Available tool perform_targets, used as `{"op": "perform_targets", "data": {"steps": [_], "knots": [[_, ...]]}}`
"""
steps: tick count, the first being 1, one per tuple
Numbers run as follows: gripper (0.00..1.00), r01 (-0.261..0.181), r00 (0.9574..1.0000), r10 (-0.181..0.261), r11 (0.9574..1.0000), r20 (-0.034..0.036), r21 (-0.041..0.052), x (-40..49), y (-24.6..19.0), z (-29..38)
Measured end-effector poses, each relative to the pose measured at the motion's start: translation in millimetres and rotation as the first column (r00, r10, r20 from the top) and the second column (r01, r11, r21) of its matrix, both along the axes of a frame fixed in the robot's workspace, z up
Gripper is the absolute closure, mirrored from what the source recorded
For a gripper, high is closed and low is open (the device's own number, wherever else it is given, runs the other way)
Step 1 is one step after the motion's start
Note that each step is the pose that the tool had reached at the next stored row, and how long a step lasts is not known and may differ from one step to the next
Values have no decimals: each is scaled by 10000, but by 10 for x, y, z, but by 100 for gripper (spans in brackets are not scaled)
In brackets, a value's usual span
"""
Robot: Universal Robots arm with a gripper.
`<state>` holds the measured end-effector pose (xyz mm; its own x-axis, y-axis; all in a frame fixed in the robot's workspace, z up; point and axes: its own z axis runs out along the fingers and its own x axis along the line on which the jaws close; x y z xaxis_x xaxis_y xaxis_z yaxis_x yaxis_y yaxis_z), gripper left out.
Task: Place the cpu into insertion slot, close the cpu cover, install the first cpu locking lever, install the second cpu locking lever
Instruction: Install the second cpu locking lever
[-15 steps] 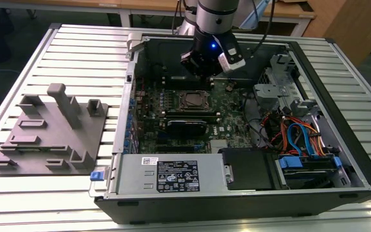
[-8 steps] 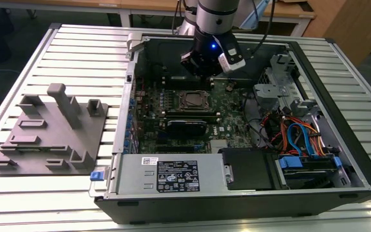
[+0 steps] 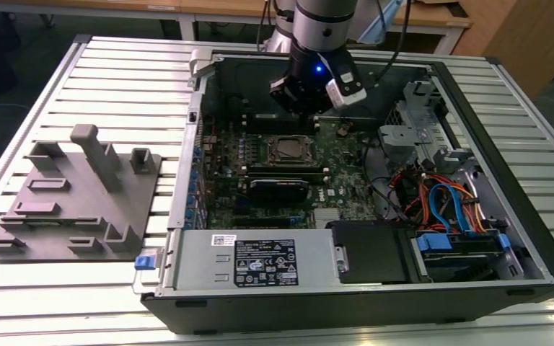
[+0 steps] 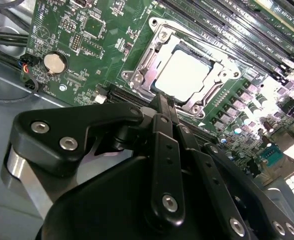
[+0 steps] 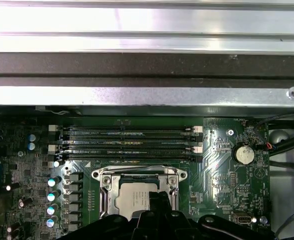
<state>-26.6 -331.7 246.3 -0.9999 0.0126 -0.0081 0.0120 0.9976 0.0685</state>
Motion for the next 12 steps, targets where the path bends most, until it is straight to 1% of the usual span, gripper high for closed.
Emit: {"op": "perform_targets", "data": {"steps": [3, 8, 12], "knots": [[89, 0, 10000, 0, 10000, 0, -38, 0, -19, -1], [89, 0, 10000, -1, 9999, 0, -114, 0, -82, -5], [89, 1, 10000, -1, 9999, 0, -122, 0, -93, -5]]}}
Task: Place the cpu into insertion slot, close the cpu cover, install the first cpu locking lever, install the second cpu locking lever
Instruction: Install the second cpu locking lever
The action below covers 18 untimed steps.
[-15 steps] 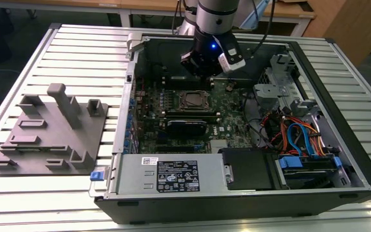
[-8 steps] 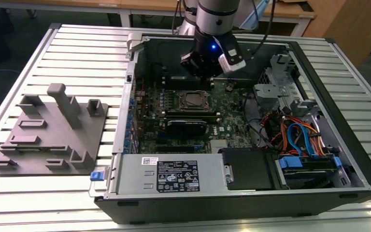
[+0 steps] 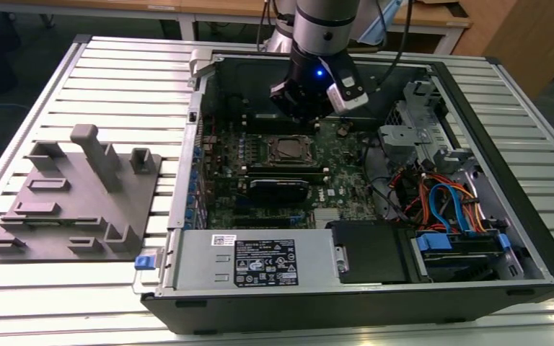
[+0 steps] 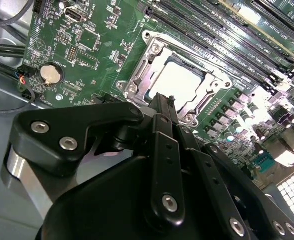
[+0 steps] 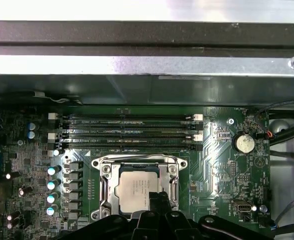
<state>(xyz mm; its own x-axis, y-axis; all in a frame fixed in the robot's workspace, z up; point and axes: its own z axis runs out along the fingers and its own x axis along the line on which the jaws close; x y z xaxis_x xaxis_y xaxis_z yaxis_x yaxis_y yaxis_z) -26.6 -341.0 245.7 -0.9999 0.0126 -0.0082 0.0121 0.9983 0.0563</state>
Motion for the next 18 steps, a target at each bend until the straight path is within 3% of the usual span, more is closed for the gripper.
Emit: {"op": "perform_targets", "data": {"steps": [18], "knots": [[89, 0, 10000, 0, 10000, 0, 0, 0, -37, -3]]}}
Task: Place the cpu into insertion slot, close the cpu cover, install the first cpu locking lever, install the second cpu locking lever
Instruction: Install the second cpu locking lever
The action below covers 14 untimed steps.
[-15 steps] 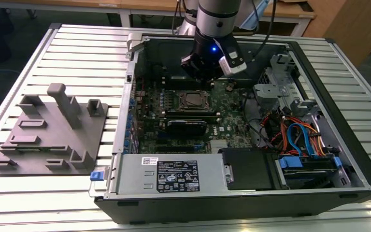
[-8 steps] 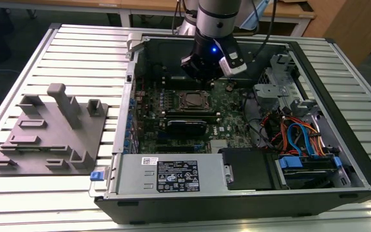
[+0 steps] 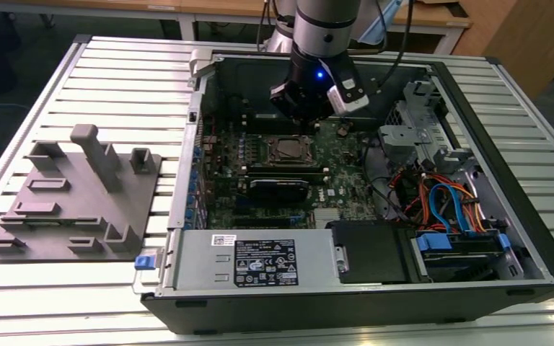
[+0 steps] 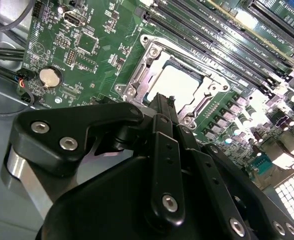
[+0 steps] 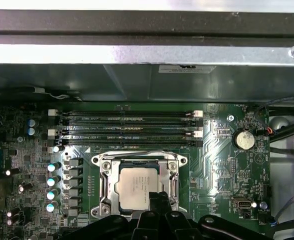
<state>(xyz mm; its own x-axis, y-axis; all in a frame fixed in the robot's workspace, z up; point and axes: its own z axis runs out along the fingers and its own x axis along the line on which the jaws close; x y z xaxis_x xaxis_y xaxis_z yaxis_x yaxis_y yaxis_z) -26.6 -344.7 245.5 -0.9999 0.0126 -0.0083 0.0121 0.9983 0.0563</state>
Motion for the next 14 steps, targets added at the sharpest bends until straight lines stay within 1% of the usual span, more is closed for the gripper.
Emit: {"op": "perform_targets", "data": {"steps": [14], "knots": [[89, 0, 10000, 0, 10000, -4, 0, 0, -4, 0]]}}
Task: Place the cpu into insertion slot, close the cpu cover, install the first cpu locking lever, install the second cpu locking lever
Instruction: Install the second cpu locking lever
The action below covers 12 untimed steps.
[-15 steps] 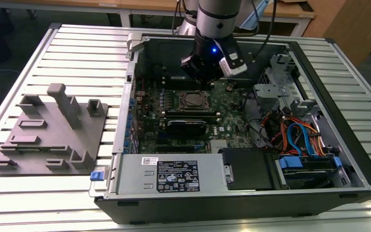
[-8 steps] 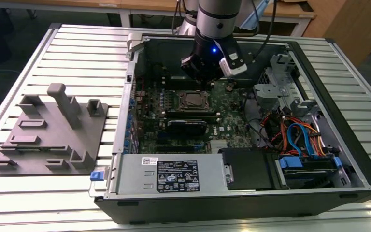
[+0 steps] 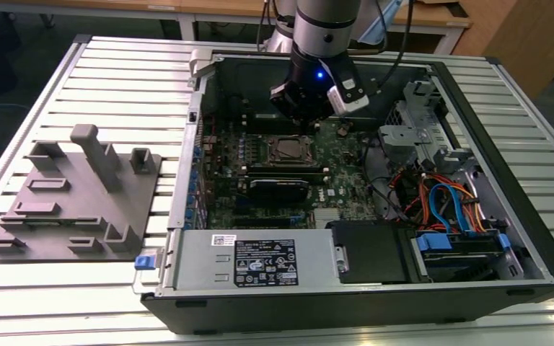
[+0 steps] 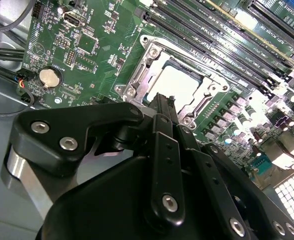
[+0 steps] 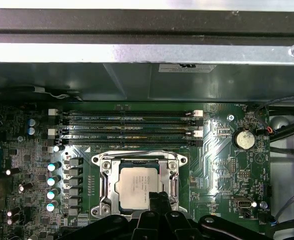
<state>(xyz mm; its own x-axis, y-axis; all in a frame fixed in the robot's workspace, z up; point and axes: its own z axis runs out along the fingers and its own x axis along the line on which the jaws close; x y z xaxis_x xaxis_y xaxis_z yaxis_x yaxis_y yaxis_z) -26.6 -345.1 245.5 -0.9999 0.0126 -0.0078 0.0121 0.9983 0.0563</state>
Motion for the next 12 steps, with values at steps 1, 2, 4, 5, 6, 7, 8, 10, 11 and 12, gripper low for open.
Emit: {"op": "perform_targets", "data": {"steps": [1, 2, 4, 5, 6, 7, 8, 10, 11, 12], "knots": [[89, 0, 10000, 0, 10000, 0, 0, 0, 0, 0], [89, 0, 10000, 0, 10000, -4, -1, 1, 0, 0], [89, -2, 9999, 2, 10000, -172, 12, 11, 0, -1], [89, 0, 9997, 1, 10000, -228, 12, 17, -1, 1], [89, 0, 9995, 0, 10000, -313, 16, 26, 0, 1], [89, 0, 9994, 1, 10000, -359, 25, 28, -1, 2], [89, 0, 9993, 1, 10000, -374, 37, 30, -1, 2], [89, 1, 9993, 0, 10000, -374, 39, 30, -1, 1], [89, 1, 9993, 1, 10000, -373, 41, 30, -6, 1], [89, 0, 9993, 2, 10000, -374, 41, 31, -17, 1]]}}
